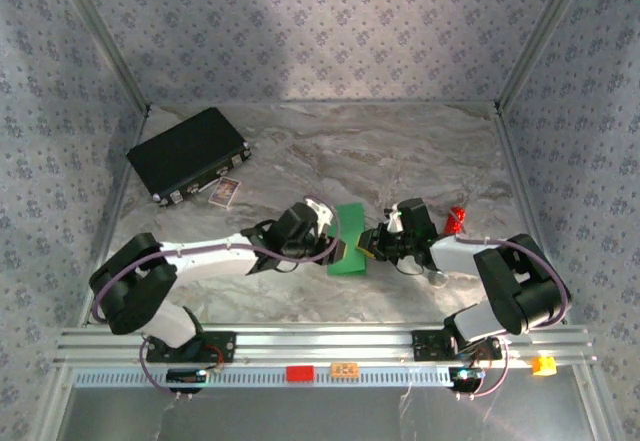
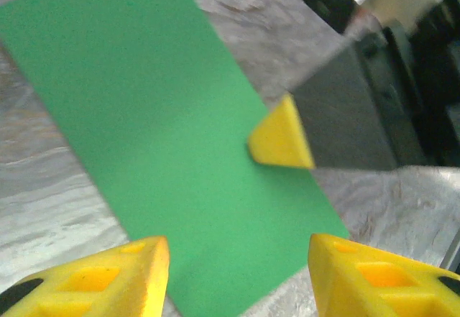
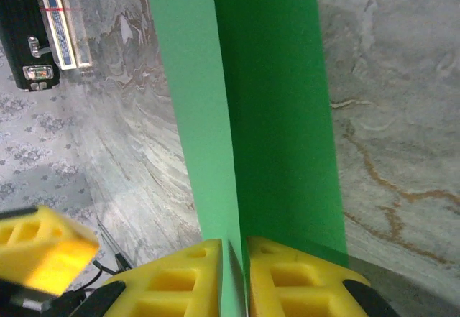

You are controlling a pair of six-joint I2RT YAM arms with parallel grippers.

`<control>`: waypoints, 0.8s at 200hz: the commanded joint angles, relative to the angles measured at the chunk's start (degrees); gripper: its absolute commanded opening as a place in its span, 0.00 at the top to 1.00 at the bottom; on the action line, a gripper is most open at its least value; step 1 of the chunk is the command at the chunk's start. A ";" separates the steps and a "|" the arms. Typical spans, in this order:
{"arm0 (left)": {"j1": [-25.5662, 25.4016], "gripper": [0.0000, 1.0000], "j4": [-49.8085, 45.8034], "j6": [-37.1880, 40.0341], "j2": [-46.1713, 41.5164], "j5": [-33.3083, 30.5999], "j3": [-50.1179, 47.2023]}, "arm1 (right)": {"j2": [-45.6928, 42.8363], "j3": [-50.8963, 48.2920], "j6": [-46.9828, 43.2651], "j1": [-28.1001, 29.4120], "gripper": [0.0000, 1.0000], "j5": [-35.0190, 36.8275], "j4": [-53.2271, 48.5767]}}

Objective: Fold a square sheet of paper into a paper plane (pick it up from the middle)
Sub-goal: Fold the triangle a second time at the center of the table.

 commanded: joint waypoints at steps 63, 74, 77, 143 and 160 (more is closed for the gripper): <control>-14.47 0.42 -11.79 16.33 7.60 -19.36 10.92 | 0.71 1.53 -1.65 -1.43 0.86 -2.36 -2.27; -15.06 0.41 -11.74 16.60 7.95 -20.21 11.22 | 0.69 1.45 -1.70 -1.51 0.86 -2.18 -2.25; -15.09 0.41 -11.66 16.62 8.00 -20.26 11.30 | 0.72 1.39 -1.71 -1.48 0.86 -2.18 -2.25; -15.36 0.38 -12.30 18.40 8.53 -20.50 11.30 | 0.48 1.37 -1.61 -1.63 0.86 -2.18 -2.32; -15.85 0.38 -12.08 19.40 8.78 -20.15 11.56 | 0.21 1.37 -1.62 -1.63 0.86 -2.16 -2.32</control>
